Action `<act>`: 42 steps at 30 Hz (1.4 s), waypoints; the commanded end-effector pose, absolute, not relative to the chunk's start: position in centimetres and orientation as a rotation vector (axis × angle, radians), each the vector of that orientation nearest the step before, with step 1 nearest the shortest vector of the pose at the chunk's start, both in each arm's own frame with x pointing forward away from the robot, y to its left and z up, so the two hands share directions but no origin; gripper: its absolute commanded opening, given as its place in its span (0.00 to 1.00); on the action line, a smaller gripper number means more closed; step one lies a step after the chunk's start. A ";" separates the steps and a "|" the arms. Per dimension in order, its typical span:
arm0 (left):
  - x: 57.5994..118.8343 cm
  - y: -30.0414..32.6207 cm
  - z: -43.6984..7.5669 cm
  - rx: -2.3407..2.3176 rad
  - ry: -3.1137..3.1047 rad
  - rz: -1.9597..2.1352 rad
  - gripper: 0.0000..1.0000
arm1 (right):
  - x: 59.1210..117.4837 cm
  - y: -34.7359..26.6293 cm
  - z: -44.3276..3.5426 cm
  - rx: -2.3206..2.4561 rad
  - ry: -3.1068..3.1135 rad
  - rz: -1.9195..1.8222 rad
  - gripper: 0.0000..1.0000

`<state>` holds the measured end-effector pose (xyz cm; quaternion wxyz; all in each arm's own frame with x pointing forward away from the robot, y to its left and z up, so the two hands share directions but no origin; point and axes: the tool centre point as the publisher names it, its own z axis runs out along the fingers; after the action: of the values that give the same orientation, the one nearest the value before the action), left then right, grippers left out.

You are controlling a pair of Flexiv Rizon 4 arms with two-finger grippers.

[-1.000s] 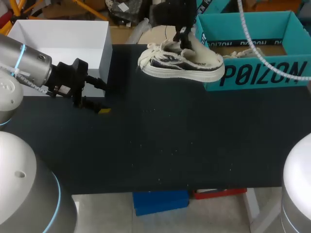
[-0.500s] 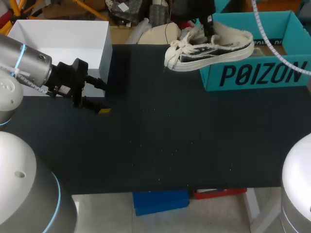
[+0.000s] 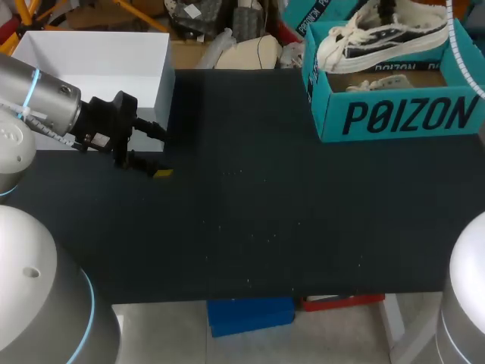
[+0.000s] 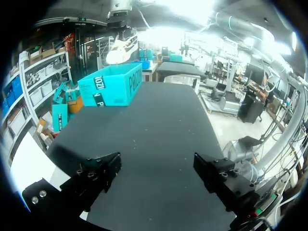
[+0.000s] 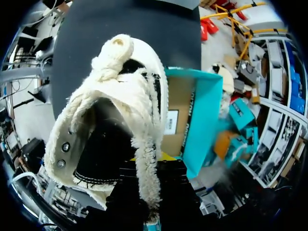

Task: Take the shoe out of the shoebox, open the shoe tongue, remove and reinsert the insole, then place the shoe into the shoebox

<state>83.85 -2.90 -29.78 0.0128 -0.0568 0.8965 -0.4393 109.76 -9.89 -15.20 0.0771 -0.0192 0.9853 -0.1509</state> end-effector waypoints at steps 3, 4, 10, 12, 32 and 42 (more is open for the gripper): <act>83.7 -2.9 -29.9 -0.178 2.788 -1.366 1.00 | 116.3 -13.7 -15.8 -0.060 3.018 -0.352 0.00; 83.7 -2.9 -29.9 -0.178 2.788 -1.366 1.00 | 116.8 -14.1 -16.0 -0.058 3.021 -0.350 0.00; 83.7 -2.9 -29.9 -0.178 2.788 -1.366 1.00 | 119.7 -15.0 -17.7 -0.068 3.046 -0.280 0.00; 83.7 -2.9 -29.9 -0.178 2.788 -1.366 1.00 | 119.7 -15.0 -17.7 -0.068 3.046 -0.280 0.00; 83.7 -2.9 -29.9 -0.178 2.788 -1.366 1.00 | 119.7 -14.3 -21.0 0.012 3.021 -0.103 0.00; 83.7 -2.9 -29.9 -0.178 2.788 -1.366 1.00 | 122.2 -14.8 -23.9 -0.063 3.057 -0.094 0.00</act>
<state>83.85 -2.90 -29.77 0.0128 -0.0568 0.8965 -0.4392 120.48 -14.91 -23.17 0.0582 -0.0198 0.9977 -0.0299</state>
